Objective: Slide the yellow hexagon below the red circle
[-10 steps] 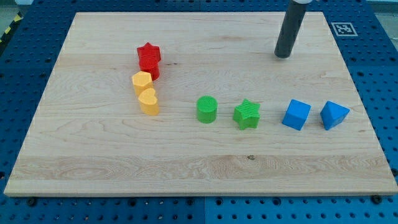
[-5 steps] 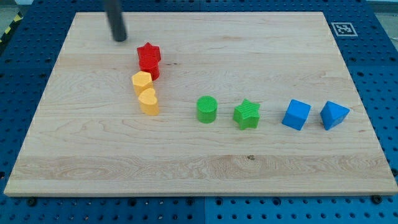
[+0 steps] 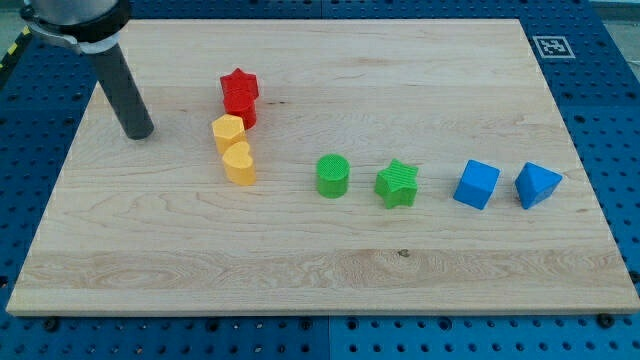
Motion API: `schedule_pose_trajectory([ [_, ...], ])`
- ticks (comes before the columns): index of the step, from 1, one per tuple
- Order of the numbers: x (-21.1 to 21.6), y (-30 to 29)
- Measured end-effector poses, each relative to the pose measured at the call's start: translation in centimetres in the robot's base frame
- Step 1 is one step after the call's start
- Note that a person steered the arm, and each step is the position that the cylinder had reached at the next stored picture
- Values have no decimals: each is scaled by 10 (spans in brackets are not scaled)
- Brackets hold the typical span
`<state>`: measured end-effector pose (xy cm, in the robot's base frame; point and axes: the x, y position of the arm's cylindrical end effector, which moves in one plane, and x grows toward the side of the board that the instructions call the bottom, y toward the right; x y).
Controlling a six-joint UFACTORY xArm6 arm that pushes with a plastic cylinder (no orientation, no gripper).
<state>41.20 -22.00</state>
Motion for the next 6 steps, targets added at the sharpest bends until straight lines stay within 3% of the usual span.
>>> schedule_pose_trajectory([
  [1,3,8],
  [3,4,82],
  [5,4,80],
  [6,4,30],
])
